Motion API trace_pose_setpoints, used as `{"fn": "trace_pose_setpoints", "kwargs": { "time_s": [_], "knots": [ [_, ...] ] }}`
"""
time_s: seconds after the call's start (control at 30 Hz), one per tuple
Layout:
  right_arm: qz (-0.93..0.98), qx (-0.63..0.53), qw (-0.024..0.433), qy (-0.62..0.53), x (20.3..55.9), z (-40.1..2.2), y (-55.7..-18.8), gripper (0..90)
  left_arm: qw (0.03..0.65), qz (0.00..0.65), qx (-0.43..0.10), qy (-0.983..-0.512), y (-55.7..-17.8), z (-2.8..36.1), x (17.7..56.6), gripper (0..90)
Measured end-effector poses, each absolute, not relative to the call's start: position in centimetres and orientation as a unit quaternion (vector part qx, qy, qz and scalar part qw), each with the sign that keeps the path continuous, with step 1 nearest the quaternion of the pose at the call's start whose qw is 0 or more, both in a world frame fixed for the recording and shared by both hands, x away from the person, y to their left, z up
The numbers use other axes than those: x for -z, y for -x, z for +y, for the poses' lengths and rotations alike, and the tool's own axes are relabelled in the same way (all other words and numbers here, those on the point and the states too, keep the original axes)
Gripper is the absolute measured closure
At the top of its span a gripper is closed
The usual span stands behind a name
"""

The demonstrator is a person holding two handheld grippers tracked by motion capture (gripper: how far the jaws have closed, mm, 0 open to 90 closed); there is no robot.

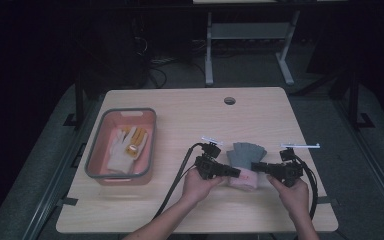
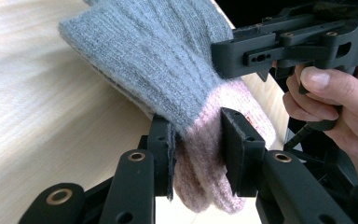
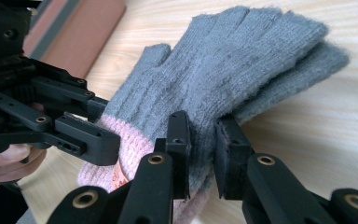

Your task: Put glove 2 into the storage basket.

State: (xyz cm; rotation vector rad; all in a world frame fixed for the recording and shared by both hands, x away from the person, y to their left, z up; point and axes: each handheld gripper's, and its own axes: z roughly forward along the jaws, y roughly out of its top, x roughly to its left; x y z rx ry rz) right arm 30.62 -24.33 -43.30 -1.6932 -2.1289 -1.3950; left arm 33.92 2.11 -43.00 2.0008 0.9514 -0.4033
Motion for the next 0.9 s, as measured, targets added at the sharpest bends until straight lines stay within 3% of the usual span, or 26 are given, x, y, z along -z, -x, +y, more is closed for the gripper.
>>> {"fn": "trace_pose_setpoints", "kwargs": {
  "time_s": [0.9],
  "knots": [
    [-0.72, 0.46, 0.048, 0.517, 39.9, -18.9, -32.9, 77.7, 0.456, 0.391, 0.13, -0.789, -33.9, 7.9, 39.6, 66.9]
  ]
}}
